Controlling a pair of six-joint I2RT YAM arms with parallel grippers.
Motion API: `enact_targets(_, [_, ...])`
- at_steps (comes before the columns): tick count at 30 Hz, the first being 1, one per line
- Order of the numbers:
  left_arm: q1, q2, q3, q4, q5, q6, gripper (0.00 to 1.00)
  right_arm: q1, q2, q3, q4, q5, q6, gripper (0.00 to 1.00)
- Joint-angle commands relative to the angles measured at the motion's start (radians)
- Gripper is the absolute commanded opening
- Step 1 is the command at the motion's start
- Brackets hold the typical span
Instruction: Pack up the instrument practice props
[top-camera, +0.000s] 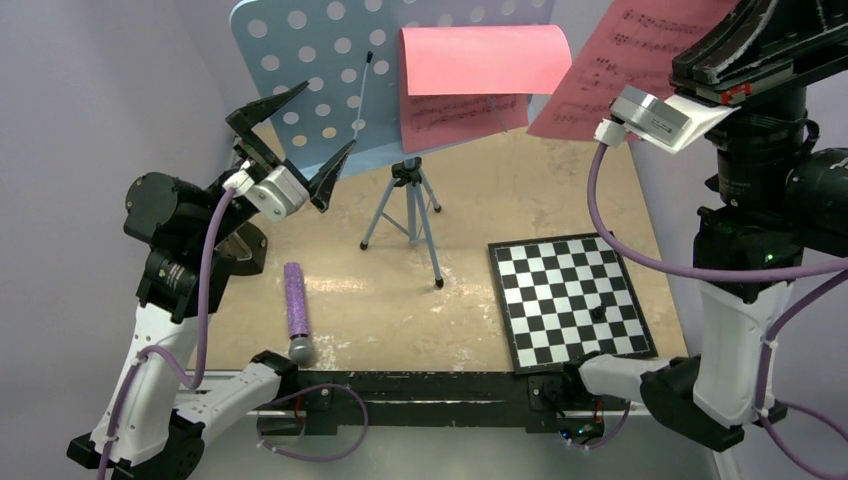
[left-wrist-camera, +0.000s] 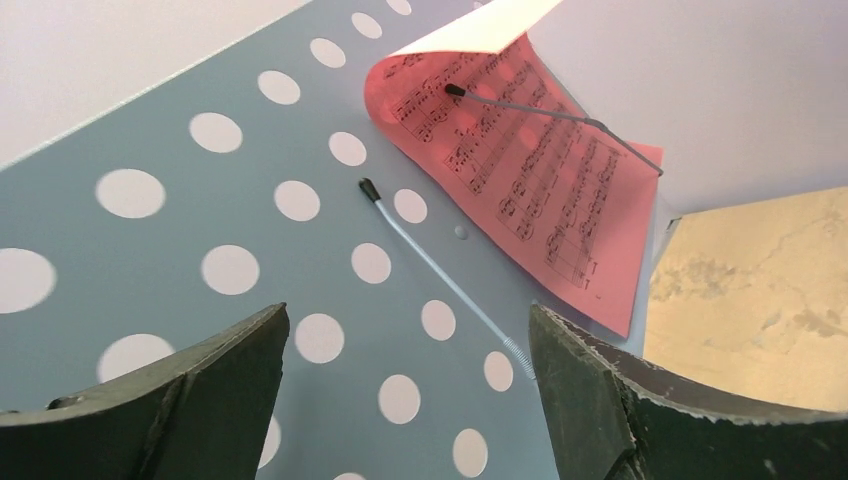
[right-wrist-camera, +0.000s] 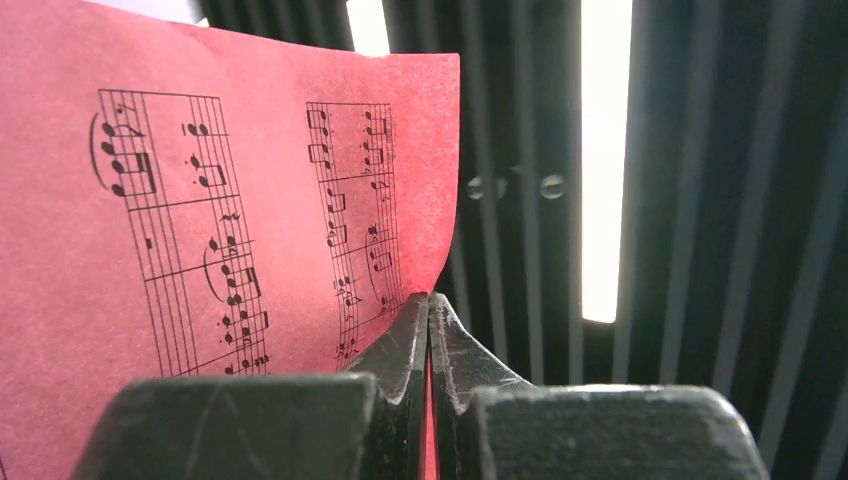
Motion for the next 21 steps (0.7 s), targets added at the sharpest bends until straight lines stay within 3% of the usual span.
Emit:
enact_targets(1, [0.001,-0.023,0.061,-0.053,-0.033,0.087,0.93,-0.132,-0.111,-0.214,-0.073,0.145,0.066,0.0])
enact_targets(8, [0.019,-0.021,0.064,-0.059,-0.083,0.16,0.96,-0.273,-0.282,-0.554,-0.26,0.184,0.168,0.0])
enact_targets(13, [0.025,-0.017,0.065,-0.032,-0.103,0.167,0.97,-0.291,-0.362,-0.718,-0.401,0.242,0.271,0.0])
enact_targets(21, [0.041,-0.033,0.06,-0.052,-0.118,0.175,0.98,-0.292,-0.486,-0.989,-0.535,0.212,0.389,0.0])
